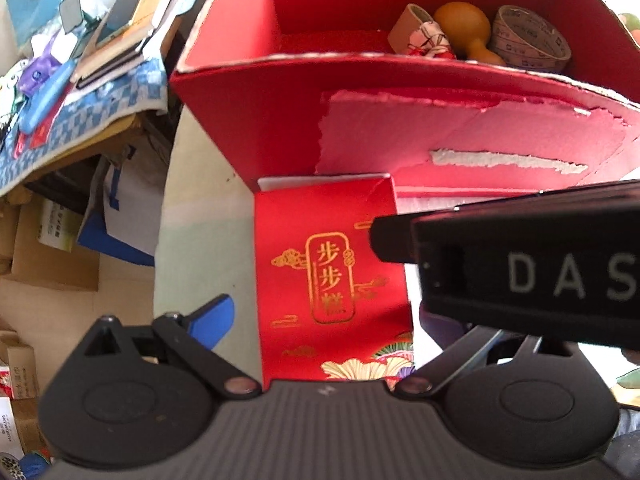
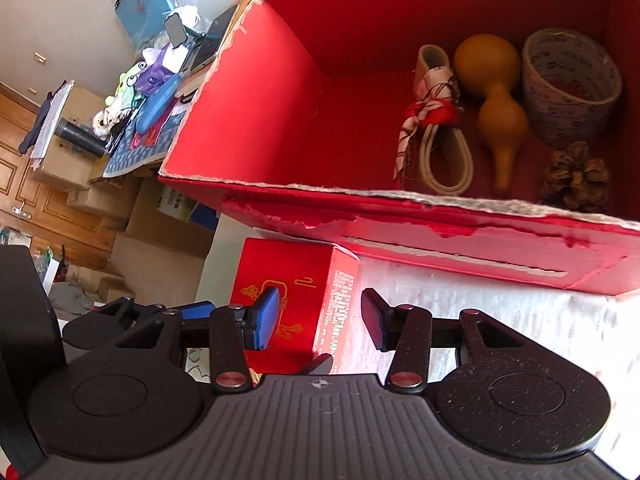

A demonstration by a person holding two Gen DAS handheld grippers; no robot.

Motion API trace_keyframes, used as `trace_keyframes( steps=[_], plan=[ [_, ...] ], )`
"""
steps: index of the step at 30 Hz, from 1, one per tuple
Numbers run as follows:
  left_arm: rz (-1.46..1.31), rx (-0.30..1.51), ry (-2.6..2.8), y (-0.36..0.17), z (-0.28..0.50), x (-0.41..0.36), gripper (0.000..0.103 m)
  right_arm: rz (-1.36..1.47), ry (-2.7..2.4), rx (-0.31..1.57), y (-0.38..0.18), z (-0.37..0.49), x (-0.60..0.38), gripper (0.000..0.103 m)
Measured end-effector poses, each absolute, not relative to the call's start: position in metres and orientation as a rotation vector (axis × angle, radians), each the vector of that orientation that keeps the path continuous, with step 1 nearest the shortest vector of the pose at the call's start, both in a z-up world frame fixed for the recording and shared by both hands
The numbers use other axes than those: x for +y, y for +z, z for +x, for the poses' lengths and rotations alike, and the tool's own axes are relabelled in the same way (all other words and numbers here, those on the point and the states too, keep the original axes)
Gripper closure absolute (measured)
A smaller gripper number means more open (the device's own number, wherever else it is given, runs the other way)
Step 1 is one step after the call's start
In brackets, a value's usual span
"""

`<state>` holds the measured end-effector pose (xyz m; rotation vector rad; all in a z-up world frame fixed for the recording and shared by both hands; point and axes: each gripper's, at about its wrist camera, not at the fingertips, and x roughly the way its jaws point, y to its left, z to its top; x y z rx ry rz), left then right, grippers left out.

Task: Organize objects
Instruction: 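Reach the left gripper to the red printed gift box and grasp it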

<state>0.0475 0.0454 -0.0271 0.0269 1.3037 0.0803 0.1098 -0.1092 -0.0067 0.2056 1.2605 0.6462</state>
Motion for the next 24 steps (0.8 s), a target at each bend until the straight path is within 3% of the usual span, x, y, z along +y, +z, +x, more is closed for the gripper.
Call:
trace_keyframes(
  steps=[6, 13, 24],
  plan=[
    [-0.001, 1.318, 0.066, -0.032, 0.045, 0.049, 0.004, 0.213, 0.672, 1.293, -0.012, 0.112, -0.104, 0.054],
    [-0.008, 1.317, 0.048, -0.033, 0.041, 0.05, 0.016, 0.215, 0.697, 1.328, -0.02, 0.114, -0.094, 0.054],
    [0.015, 1.296, 0.018, -0.031, 0.036, 0.042, 0.021, 0.248, 0.687, 1.354, -0.032, 0.116, -0.098, 0.051]
  ],
)
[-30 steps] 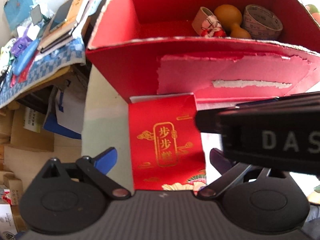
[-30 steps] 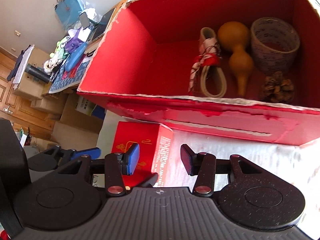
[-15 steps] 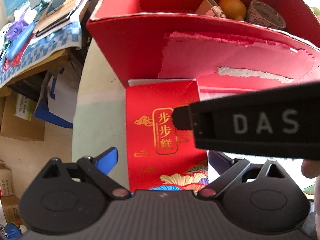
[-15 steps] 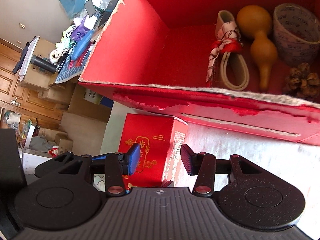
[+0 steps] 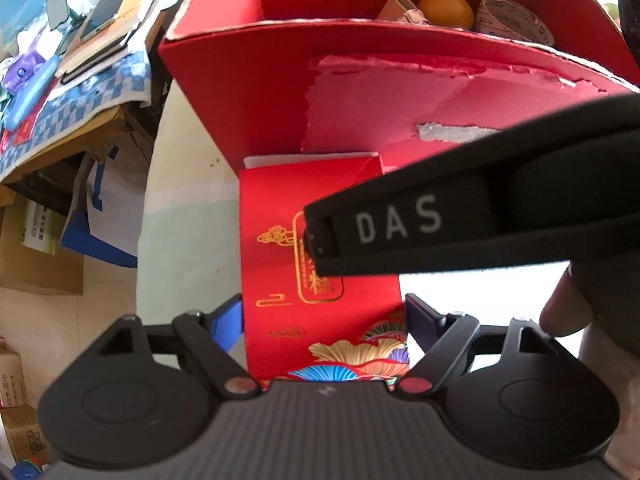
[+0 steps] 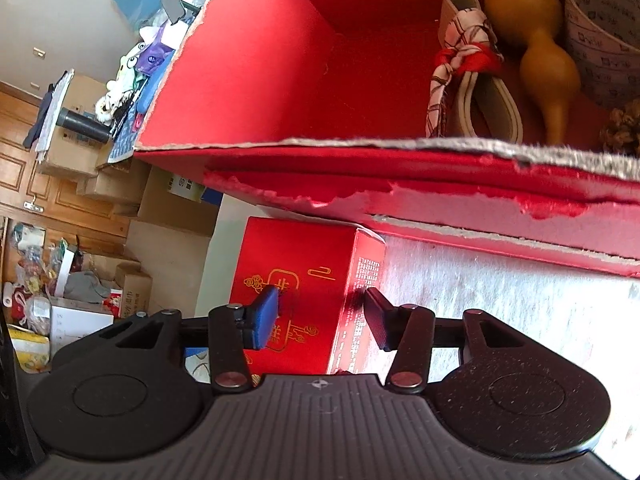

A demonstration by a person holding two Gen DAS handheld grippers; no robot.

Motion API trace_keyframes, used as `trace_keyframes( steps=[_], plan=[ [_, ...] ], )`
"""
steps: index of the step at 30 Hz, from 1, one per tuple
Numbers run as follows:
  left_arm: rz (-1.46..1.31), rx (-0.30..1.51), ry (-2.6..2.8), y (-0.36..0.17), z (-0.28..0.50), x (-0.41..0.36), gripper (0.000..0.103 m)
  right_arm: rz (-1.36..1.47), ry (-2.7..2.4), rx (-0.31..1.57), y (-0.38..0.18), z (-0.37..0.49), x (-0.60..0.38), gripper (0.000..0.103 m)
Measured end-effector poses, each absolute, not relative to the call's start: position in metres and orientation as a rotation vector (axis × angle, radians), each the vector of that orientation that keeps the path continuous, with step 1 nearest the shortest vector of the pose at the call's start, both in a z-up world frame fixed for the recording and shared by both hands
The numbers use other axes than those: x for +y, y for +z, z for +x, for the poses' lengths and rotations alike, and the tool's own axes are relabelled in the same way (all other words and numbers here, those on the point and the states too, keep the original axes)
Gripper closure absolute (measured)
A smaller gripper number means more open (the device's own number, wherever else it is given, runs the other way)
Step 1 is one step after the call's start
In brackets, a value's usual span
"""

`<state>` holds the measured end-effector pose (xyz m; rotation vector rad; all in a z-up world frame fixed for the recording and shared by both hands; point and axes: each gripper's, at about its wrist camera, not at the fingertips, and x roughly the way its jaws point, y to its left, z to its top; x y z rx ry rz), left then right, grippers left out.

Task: Organize objects
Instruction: 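Reach the left gripper to the red printed gift box and grasp it, then lift the gift box with the left gripper and carry it over the red box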

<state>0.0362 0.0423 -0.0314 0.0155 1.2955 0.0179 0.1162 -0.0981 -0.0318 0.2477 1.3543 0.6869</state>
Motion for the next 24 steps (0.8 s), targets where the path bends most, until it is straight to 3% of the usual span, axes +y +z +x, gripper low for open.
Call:
trace_keyframes(
  steps=[14, 24],
  plan=[
    [0.035, 1.29, -0.119, -0.001, 0.02, 0.038, 0.022, 0.164, 0.74, 1.386, -0.006, 0.111, -0.109, 0.053],
    [0.1, 1.158, -0.132, 0.051, 0.002, 0.037, 0.023, 0.167, 0.85, 1.309, 0.034, 0.105, -0.12, 0.055]
  ],
)
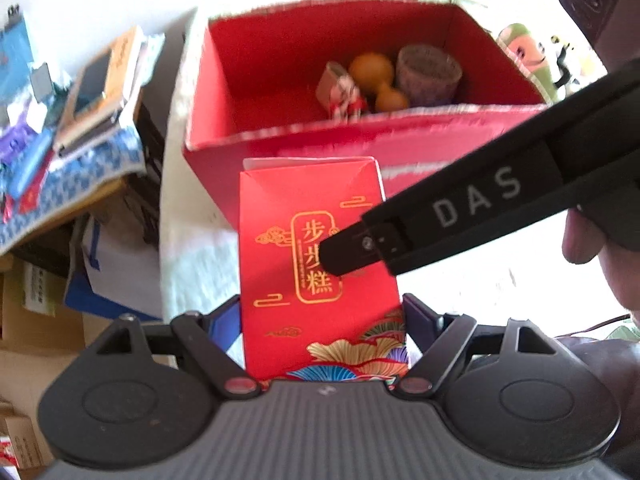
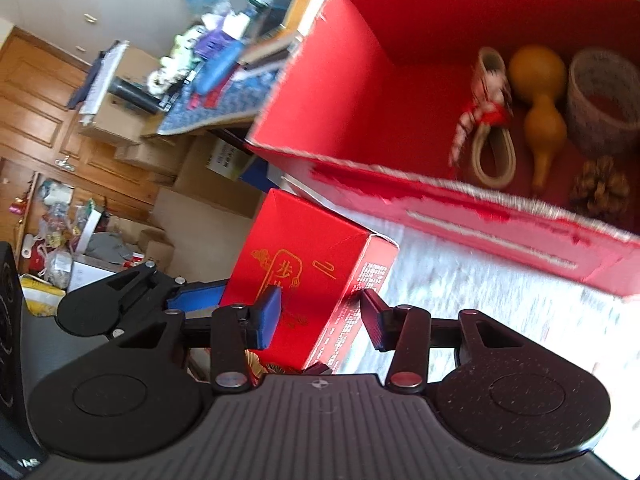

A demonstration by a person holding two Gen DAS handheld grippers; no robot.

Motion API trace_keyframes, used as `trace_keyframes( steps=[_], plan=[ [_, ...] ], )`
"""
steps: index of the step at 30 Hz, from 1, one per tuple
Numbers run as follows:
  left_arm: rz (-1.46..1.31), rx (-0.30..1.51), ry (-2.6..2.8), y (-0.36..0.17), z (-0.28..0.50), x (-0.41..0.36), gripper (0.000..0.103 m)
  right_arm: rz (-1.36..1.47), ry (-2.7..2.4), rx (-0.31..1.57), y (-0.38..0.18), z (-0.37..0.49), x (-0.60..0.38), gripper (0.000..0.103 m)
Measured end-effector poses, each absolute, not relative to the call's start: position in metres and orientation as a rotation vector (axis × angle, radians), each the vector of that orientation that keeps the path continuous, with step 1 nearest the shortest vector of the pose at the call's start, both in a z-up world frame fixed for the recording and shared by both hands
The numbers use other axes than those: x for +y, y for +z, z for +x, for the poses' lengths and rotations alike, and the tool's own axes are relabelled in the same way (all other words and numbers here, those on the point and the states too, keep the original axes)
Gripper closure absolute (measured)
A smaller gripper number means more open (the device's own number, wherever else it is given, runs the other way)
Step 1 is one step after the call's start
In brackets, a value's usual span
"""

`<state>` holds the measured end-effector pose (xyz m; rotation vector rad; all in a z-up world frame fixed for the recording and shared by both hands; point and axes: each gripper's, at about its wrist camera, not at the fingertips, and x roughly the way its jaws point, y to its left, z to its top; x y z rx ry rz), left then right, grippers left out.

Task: Organize objects
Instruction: 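Lift the gift box with the left gripper and carry it over the red box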

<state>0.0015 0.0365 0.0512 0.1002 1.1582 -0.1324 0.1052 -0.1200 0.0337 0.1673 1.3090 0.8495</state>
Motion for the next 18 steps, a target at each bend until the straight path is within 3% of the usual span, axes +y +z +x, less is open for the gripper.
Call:
trace_keyframes(
  steps=[18],
  plan=[
    [0.191, 0.949, -0.212, 0.118, 0.012, 0.018, 0.023, 0.232, 0.837, 1.141, 0.09, 0.113, -0.139, 0.055]
  ],
)
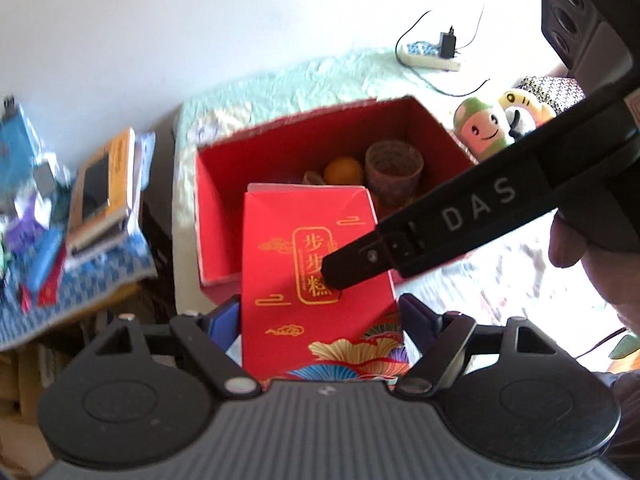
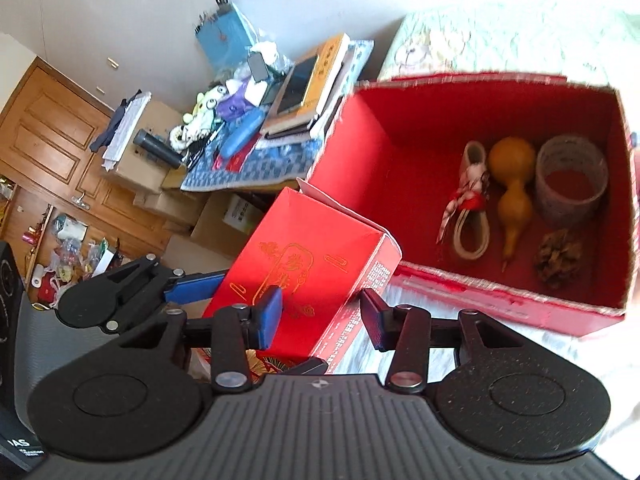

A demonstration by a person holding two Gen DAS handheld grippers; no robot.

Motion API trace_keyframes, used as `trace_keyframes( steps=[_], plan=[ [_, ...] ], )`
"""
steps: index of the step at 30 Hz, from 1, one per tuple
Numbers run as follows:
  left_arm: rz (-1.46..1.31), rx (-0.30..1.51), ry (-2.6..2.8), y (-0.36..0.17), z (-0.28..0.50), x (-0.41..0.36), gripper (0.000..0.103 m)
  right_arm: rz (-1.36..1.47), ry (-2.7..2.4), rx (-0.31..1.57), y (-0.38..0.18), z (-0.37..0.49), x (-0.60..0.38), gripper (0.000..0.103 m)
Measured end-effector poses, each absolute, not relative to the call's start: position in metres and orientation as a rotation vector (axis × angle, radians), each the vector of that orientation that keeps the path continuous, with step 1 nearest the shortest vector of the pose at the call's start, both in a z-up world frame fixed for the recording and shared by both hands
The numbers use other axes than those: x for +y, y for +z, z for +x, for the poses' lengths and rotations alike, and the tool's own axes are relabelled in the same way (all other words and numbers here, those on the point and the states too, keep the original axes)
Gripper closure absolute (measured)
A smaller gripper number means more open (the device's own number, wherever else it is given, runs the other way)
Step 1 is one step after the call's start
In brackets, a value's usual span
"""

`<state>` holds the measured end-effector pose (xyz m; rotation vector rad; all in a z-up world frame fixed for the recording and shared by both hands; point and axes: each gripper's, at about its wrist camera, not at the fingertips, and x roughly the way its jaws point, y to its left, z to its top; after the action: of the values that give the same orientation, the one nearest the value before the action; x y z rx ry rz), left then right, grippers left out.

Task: Organize objects
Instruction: 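Lift the gift box with the left gripper and carry it over the red box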

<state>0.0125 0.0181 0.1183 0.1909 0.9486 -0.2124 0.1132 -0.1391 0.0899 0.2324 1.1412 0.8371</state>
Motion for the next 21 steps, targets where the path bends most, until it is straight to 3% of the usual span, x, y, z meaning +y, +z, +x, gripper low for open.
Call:
trace_keyframes(
  steps=[13, 21],
  plan=[
    [0.172, 0.863, -0.233, 0.121, 0.078, 0.003, 0.023, 0.228, 0.724, 0.996, 0.098, 0.153, -0.149, 0.056],
    [0.178, 0.913, -0.194, 0.096, 0.125, -0.004, 0.023, 0.2, 0.687, 0.999, 0.082, 0.195, -0.145, 0.059]
  ],
)
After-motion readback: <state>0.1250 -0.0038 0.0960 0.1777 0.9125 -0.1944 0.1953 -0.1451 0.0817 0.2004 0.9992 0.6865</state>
